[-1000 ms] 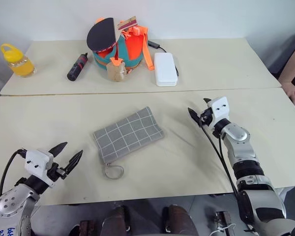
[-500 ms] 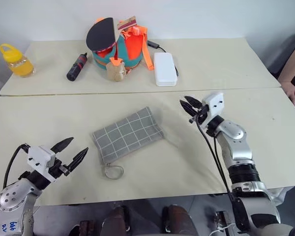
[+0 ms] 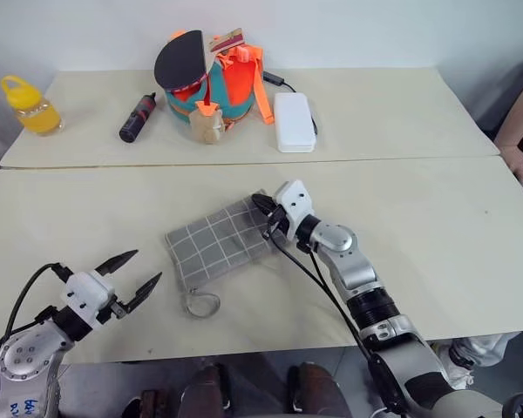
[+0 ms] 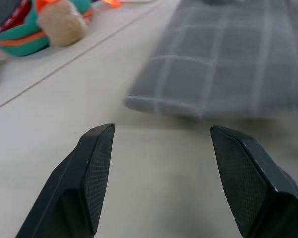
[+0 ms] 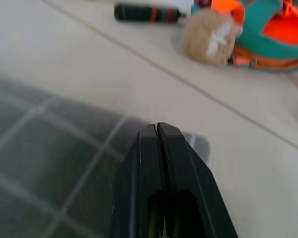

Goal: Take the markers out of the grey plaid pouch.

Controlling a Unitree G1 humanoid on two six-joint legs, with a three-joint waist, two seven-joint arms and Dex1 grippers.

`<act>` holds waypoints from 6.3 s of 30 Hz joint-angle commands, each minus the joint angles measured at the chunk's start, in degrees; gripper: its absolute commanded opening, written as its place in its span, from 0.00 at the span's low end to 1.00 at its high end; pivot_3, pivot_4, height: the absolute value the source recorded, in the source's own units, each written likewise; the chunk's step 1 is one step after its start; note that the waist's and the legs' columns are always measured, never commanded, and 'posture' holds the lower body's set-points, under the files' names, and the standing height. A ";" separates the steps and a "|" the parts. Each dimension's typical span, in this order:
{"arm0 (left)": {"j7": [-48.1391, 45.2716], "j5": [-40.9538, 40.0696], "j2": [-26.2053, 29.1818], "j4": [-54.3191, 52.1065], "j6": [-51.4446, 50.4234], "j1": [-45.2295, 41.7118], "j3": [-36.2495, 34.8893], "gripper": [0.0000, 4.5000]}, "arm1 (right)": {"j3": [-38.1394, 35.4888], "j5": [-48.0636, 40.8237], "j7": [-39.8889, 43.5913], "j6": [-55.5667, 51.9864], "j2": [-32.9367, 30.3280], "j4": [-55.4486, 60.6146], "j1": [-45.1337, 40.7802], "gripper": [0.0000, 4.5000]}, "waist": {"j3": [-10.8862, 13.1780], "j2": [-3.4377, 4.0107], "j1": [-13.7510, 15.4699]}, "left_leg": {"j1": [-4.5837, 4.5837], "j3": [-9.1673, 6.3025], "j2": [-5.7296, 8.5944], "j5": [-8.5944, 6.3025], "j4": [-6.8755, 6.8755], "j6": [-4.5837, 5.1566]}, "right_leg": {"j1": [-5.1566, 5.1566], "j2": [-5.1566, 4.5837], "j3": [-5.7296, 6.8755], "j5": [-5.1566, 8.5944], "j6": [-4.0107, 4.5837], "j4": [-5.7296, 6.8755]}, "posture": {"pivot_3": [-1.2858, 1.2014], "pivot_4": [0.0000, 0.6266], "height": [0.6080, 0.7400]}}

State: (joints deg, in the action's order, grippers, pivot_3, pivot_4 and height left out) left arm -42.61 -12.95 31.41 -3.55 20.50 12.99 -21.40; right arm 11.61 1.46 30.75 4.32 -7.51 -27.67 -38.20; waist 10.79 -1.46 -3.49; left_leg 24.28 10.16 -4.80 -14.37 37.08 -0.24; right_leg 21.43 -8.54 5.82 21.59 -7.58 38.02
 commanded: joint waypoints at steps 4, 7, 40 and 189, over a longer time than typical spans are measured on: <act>1.23 3.83 0.65 3.61 7.41 -3.04 2.22 0.72 | 0.76 0.98 1.94 2.21 -1.39 -0.87 0.14 0.01 | -0.01 -0.01 0.03 | -0.01 0.00 0.00 0.00 0.01 0.00 | -0.02 0.00 0.00 0.00 0.00 0.03 | 0.52 0.24 1.00; 0.76 5.08 1.15 5.97 9.71 -5.41 4.55 0.72 | 0.78 0.89 2.20 2.30 -1.30 -0.44 0.30 0.01 | -0.04 -0.06 0.05 | -0.01 0.00 -0.01 0.00 0.02 0.00 | -0.02 0.00 0.01 0.00 0.00 0.03 | 0.52 0.24 1.00; 0.89 5.53 2.19 13.34 17.03 -11.59 13.10 0.01 | -0.88 -1.31 2.89 -1.21 -1.90 5.93 2.80 0.00 | -0.06 -0.03 0.06 | -0.03 0.01 0.00 0.00 -0.01 0.00 | -0.03 -0.01 0.02 0.00 0.00 0.04 | 0.52 0.24 1.00; 7.54 -0.55 -9.67 -3.70 -15.01 -22.81 21.44 0.00 | 4.36 6.75 17.40 16.29 -23.21 15.15 0.47 0.54 | -0.09 -0.06 1.52 | 0.00 0.00 -0.01 0.00 0.09 -0.02 | -0.07 0.01 0.09 -0.01 -0.01 -0.04 | 0.52 0.24 1.00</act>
State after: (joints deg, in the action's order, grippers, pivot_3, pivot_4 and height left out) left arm -35.18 -11.45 22.29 -4.01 6.31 -9.78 0.58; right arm 17.64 11.95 44.59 21.67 -29.29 -16.28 -37.21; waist 10.70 -1.52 -1.98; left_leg 24.28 10.15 -4.81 -14.37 37.17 -0.26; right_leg 21.36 -8.53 5.91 21.58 -7.60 37.98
